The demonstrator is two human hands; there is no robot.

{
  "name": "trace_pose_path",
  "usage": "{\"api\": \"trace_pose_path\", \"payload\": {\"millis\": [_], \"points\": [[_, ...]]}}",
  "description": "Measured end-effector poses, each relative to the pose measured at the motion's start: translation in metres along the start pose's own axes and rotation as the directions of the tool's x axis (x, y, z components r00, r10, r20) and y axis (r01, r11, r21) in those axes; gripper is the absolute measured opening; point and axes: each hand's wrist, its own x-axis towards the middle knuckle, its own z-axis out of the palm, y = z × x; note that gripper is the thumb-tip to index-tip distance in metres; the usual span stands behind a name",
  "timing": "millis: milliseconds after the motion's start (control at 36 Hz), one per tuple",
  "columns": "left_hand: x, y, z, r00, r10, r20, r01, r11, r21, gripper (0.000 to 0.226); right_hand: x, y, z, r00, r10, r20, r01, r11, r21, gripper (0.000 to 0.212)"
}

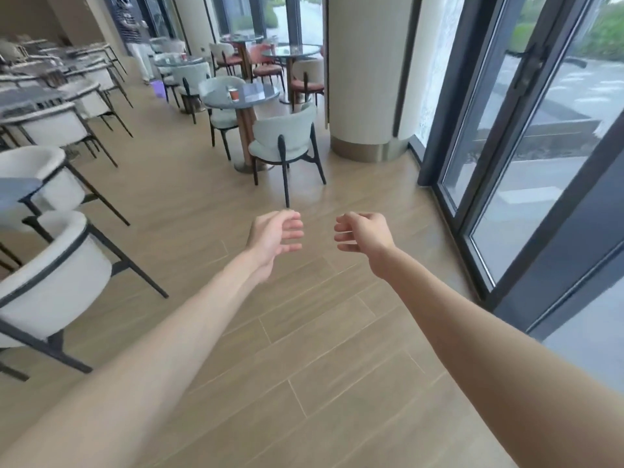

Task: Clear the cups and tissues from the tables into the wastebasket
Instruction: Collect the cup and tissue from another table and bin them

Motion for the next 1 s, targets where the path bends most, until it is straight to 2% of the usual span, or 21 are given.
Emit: {"api": "trace_pose_path", "payload": {"millis": [139, 389, 667, 833, 1000], "points": [[0.081, 0.011, 0.02, 0.991, -0.042, -0.124, 0.036, 0.998, -0.051, 0.018, 0.096, -0.026, -0.015, 0.997, 0.045, 0.059, -0.045, 0.999, -0.008, 0.013], [0.222, 0.014, 0.012, 0.976, -0.053, -0.211, 0.045, 0.998, -0.045, 0.019, 0.244, -0.049, 0.017, 0.988, 0.088, 0.13, -0.087, 0.996, -0.017, 0.007], [0.461, 0.014, -0.012, 0.981, -0.096, -0.167, 0.078, 0.991, -0.113, 0.023, 0.456, -0.062, 0.107, 0.995, 0.087, 0.05, -0.085, 0.996, -0.032, 0.016], [0.594, 0.062, -0.026, 0.988, -0.064, -0.139, 0.061, 0.998, -0.026, 0.025, 0.572, -0.102, 0.156, 0.998, 0.064, 0.022, -0.063, 0.997, -0.037, 0.015], [0.709, 0.086, -0.039, 0.989, -0.048, -0.138, 0.052, 0.998, 0.024, 0.026, 0.688, -0.104, 0.184, 0.998, 0.06, 0.008, -0.059, 0.995, -0.082, 0.02]]}}
